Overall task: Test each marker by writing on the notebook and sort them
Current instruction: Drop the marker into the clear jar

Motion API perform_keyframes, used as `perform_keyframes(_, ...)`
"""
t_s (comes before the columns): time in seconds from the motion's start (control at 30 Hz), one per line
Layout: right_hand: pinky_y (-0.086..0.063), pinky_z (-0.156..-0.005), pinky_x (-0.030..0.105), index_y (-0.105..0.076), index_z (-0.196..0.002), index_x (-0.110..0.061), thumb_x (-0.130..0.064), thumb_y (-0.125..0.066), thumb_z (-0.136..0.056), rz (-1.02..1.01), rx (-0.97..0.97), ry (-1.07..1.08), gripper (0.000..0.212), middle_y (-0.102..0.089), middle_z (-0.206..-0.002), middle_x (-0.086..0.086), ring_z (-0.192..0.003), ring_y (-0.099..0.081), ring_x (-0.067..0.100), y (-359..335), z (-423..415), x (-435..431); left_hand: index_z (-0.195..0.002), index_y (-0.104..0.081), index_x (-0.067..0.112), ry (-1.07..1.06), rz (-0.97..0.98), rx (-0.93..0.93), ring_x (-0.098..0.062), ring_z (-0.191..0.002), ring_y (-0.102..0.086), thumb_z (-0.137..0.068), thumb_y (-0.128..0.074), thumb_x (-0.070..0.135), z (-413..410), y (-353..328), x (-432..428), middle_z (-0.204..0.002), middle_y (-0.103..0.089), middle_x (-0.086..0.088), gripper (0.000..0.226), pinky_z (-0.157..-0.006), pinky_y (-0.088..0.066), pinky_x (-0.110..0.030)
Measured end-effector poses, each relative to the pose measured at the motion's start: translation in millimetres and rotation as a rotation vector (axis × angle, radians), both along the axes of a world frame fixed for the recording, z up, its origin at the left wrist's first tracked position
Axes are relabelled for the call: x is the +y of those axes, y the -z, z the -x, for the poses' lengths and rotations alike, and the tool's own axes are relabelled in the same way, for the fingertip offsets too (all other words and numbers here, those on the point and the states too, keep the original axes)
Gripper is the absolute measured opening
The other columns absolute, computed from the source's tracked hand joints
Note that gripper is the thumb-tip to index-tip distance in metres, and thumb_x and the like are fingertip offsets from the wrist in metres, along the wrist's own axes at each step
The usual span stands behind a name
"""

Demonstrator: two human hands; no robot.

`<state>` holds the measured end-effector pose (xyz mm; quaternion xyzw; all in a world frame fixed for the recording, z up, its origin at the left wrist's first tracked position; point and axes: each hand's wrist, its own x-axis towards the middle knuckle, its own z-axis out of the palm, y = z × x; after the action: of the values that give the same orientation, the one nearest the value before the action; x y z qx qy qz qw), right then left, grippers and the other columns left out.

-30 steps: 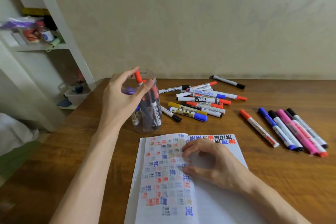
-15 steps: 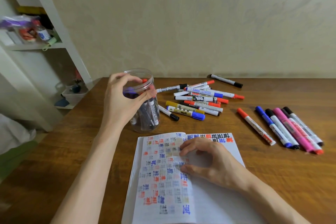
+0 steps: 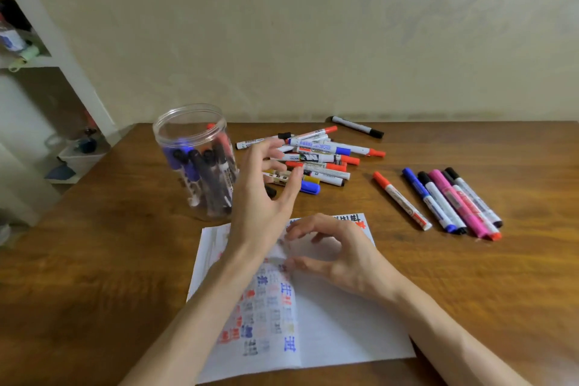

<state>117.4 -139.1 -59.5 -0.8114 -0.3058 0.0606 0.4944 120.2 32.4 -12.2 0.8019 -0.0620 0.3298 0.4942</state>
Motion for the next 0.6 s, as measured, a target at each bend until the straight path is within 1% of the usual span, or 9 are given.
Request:
perform_keyframes(0.07, -0.052, -0.092, 0.029, -0.076, -0.113, -0.028, -0.032, -0.085, -0.088, -0.012, -0.016, 0.049, 0.027, -0.074, -0.112, -0.02, -0.111, -0.067, 0.006, 0.2, -1.7, -4.6, -0.131, -0.056, 0.023, 0.062, 0.085, 0.221, -0.003, -0.1, -0.066, -0.095, -0.072, 0.018, -9.5, 10.0, -11.6, -0.116, -0.063, 0.012, 0.04, -0.085, -0.056, -0.025)
perform_keyframes(0.1, -0.053, -0.091, 0.028, -0.077, -0.112, -0.028, -0.032, -0.084, -0.089, -0.022, -0.03, 0.083, 0.025, -0.075, -0.109, -0.02, -0.108, -0.067, 0.006, 0.7, -2.7, -6.5, -0.132, -0.055, 0.025, 0.069, 0.061, 0.304, 0.0, -0.1, -0.065, -0.095, -0.072, 0.018, -15.4, 14.4, -14.8, -0.119, -0.063, 0.012, 0.042, -0.084, -0.055, -0.021)
perform_keyframes(0.13, -0.054, -0.089, 0.028, -0.078, -0.11, -0.028, -0.033, -0.083, -0.09, -0.031, -0.044, 0.121, 0.022, -0.075, -0.106, -0.02, -0.104, -0.068, 0.006, 1.6, -4.1, -8.5, -0.133, -0.054, 0.028, 0.055, -0.035, 0.363, 0.002, -0.101, -0.062, -0.094, -0.071, 0.018, -21.7, 19.3, -16.7, -0.125, -0.061, 0.012, 0.044, -0.082, -0.052, -0.016)
perform_keyframes(0.17, -0.055, -0.087, 0.028, -0.078, -0.108, -0.029, -0.034, -0.082, -0.09, -0.037, -0.055, 0.16, 0.019, -0.075, -0.103, -0.02, -0.101, -0.069, 0.006, 2.6, -6.4, -10.4, -0.135, -0.054, 0.029, 0.026, -0.19, 0.39, 0.002, -0.106, -0.059, -0.094, -0.072, 0.019, -28.4, 24.2, -17.6, -0.13, -0.058, 0.011, 0.045, -0.085, -0.047, -0.013)
perform_keyframes(0.23, -0.058, -0.085, 0.03, -0.079, -0.104, -0.032, -0.033, -0.08, -0.091, -0.05, -0.069, 0.24, 0.013, -0.075, -0.1, -0.019, -0.097, -0.071, 0.006, 5.9, -11.0, -14.9, -0.139, -0.055, 0.028, -0.014, -0.488, 0.386, -0.007, -0.123, -0.053, -0.094, -0.072, 0.02, -39.6, 31.9, -18.8, -0.139, -0.054, 0.008, 0.049, -0.098, -0.043, -0.022)
perform_keyframes(0.3, -0.06, -0.082, 0.029, -0.078, -0.102, -0.032, -0.029, -0.079, -0.092, -0.067, -0.065, 0.316, 0.01, -0.075, -0.097, -0.016, -0.092, -0.072, 0.007, 7.5, -14.5, -19.7, -0.144, -0.052, 0.029, -0.033, -0.612, 0.389, -0.015, -0.135, -0.048, -0.094, -0.073, 0.023, -46.0, 35.9, -20.2, -0.145, -0.053, 0.007, 0.055, -0.108, -0.04, -0.032)
perform_keyframes(0.4, -0.056, -0.073, 0.019, -0.076, -0.102, -0.03, -0.025, -0.078, -0.093, -0.089, -0.05, 0.395, 0.011, -0.075, -0.094, -0.014, -0.088, -0.071, 0.005, 6.4, -18.2, -26.0, -0.144, -0.052, 0.031, -0.05, -0.652, 0.382, -0.017, -0.137, -0.046, -0.092, -0.075, 0.026, -48.8, 41.9, -21.9, -0.145, -0.057, 0.005, 0.057, -0.109, -0.04, -0.035)
perform_keyframes(0.47, -0.053, -0.07, 0.016, -0.076, -0.104, -0.029, -0.024, -0.078, -0.093, -0.099, -0.04, 0.429, 0.013, -0.074, -0.093, -0.014, -0.086, -0.07, 0.002, 5.3, -20.6, -28.4, -0.144, -0.053, 0.029, -0.026, -0.618, 0.386, -0.017, -0.134, -0.048, -0.093, -0.074, 0.023, -48.1, 47.0, -22.9, -0.142, -0.056, 0.004, 0.055, -0.106, -0.042, -0.033)
perform_keyframes(0.6, -0.058, -0.075, 0.019, -0.075, -0.112, -0.024, -0.025, -0.078, -0.094, -0.082, -0.044, 0.449, 0.019, -0.073, -0.096, -0.013, -0.091, -0.07, 0.001, 3.6, -23.4, -30.1, -0.143, -0.056, 0.028, -0.018, -0.556, 0.419, -0.017, -0.133, -0.048, -0.093, -0.074, 0.025, -48.2, 50.9, -19.0, -0.143, -0.051, 0.003, 0.053, -0.103, -0.043, -0.032)
